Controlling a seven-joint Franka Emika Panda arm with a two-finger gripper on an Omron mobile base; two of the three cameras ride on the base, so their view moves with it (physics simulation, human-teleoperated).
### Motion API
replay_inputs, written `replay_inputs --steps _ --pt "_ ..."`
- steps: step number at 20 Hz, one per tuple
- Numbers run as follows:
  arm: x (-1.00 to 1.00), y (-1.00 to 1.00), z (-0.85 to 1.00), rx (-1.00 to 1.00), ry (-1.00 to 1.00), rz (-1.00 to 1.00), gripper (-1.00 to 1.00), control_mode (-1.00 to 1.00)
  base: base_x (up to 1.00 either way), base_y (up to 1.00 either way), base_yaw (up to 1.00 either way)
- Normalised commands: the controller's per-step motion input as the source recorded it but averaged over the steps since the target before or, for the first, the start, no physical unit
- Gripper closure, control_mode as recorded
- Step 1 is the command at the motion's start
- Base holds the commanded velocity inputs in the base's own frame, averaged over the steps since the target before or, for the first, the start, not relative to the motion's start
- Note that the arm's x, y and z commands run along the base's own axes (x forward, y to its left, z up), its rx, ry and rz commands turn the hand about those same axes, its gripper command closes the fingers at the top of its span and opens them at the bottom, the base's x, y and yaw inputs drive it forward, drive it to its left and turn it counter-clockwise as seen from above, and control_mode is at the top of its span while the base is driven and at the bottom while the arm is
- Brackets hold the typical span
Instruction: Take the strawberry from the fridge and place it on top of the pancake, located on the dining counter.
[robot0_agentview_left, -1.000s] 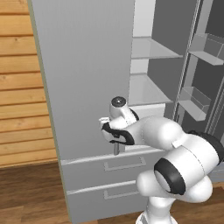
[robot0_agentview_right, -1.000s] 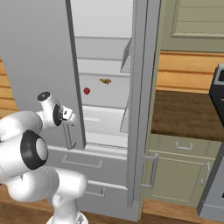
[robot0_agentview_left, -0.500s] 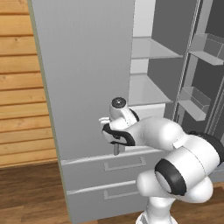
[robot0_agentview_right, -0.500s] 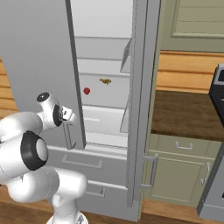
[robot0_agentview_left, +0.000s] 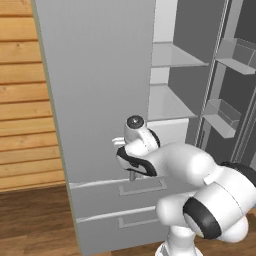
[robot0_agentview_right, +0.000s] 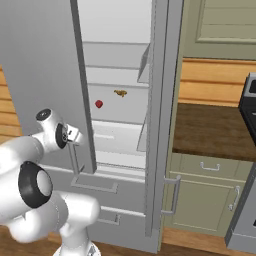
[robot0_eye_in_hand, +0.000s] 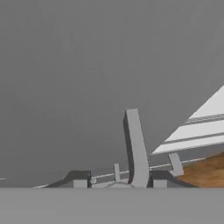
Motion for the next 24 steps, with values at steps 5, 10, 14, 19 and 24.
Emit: replay_inputs --steps 5,10,14,19,24 --pt "-0.70 0.57 -0.03 0.00 0.01 -0.02 1.00 -1.00 0.00 0.00 0.00" --pt "-0.65 0.73 -0.03 0.00 0.00 -0.03 1.00 -1.00 0.00 0.00 0.00" --pt "-0.48 0.80 0.00 -0.01 0.00 -0.04 1.00 -1.00 0.00 0.00 0.00" --pt "-0.43 0.77 0.00 -0.02 0.00 -0.05 1.00 -1.00 0.00 0.00 0.00" --pt "-0.38 0.86 0.00 -0.05 0.00 -0.07 -1.00 -1.00 0.00 0.00 0.00"
